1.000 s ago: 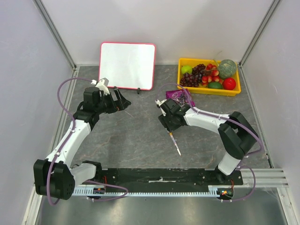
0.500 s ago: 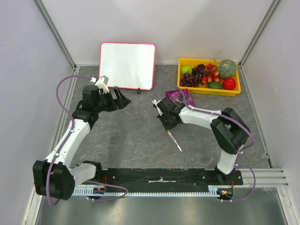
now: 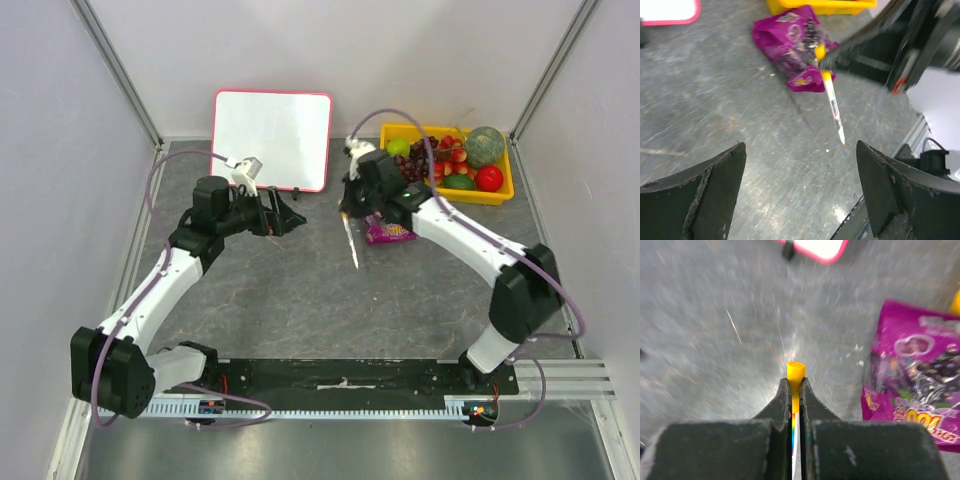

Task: Write a sentence on the whiteboard
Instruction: Pick up the whiteboard marker at the center of the board.

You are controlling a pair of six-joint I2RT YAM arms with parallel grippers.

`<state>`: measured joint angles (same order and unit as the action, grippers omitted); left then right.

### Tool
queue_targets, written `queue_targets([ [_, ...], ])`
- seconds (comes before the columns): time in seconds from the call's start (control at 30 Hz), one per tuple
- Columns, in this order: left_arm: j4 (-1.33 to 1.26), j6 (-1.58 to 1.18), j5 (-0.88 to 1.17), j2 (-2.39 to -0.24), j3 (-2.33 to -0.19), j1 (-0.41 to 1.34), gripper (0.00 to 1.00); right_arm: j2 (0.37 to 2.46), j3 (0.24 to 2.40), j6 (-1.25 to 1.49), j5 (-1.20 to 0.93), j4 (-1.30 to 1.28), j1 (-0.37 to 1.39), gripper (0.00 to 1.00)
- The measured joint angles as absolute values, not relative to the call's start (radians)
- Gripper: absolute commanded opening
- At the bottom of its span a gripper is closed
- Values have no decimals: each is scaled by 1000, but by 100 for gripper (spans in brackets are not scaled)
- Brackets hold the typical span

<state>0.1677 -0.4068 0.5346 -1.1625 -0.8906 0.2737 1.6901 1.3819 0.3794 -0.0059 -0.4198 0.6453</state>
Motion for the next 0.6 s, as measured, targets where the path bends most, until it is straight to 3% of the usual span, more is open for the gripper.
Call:
queue_targets([
  [0.3,-63,-450,631,-1385,-994,464,84,1396,1254,594,-75,-174,472,0],
  [0.6,-233,-527,726,-1563,-1059,562,71,1369,1214,667,-76,-127,476,0],
])
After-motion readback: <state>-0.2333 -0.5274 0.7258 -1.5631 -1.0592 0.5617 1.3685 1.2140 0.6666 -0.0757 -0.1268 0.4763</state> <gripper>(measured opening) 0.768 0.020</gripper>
